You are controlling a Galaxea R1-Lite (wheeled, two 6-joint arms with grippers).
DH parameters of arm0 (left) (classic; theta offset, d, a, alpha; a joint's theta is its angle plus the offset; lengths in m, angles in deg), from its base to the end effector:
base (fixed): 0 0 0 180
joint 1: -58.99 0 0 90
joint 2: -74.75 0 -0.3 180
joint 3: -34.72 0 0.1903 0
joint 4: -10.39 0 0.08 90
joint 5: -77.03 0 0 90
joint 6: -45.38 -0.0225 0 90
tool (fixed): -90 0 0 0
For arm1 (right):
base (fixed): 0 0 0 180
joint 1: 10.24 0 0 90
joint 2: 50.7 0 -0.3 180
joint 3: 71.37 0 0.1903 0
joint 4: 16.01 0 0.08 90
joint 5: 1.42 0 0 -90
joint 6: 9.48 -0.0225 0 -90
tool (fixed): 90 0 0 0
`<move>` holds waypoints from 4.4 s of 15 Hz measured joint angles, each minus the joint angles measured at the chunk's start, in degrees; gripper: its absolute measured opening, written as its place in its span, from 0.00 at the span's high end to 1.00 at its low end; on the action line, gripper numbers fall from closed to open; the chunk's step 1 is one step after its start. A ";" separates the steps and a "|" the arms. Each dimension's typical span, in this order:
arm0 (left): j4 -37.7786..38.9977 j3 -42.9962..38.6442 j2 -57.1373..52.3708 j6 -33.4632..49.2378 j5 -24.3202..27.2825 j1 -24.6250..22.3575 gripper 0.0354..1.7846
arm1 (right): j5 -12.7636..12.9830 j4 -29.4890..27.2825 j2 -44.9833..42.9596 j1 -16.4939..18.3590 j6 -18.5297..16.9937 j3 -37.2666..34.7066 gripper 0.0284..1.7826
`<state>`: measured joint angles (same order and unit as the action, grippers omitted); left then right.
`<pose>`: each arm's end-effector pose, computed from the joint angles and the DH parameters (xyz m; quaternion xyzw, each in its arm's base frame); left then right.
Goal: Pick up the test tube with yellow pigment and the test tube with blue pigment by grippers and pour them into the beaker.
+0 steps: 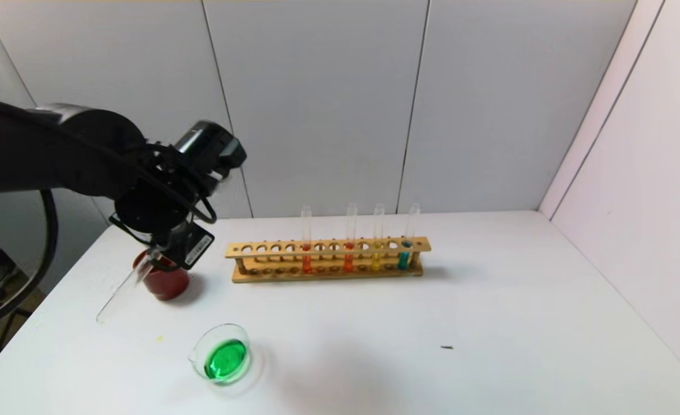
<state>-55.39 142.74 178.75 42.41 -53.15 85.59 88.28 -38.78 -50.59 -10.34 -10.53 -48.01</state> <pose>0.2823 -0.1251 0.2188 0.3044 0.4310 0.0903 0.8446 -0.0227 0.0001 0.0766 0.0092 -0.0042 0.0035 0.9999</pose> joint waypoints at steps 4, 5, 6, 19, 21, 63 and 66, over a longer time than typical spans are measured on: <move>5.32 -0.34 -4.36 4.84 2.39 -4.04 0.83 | 0.00 0.00 0.00 0.00 0.01 0.00 0.02; 6.23 -0.39 -5.30 6.14 3.56 -5.38 0.83 | 0.00 -0.02 0.00 0.00 0.00 0.00 0.02; 7.27 -0.52 -6.18 7.18 4.71 -6.99 0.83 | 0.00 0.00 0.00 0.00 0.01 0.00 0.02; 34.62 -3.97 -1.61 12.25 14.32 -21.94 0.83 | 0.04 0.00 0.00 0.00 0.00 0.00 0.02; 39.99 -6.49 0.46 12.20 14.41 -22.09 0.83 | 0.01 0.00 0.00 0.00 0.01 0.00 0.02; 66.17 -28.15 -1.85 3.30 14.75 -21.15 0.02 | 0.01 0.00 0.00 0.00 0.01 0.00 0.02; 62.83 -29.11 -8.90 2.49 15.52 -21.18 0.02 | 0.00 0.00 0.00 0.00 0.00 0.00 0.02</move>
<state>7.44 113.63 169.85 44.90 -37.63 64.42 88.28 -38.78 -50.59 -10.34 -10.53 -48.01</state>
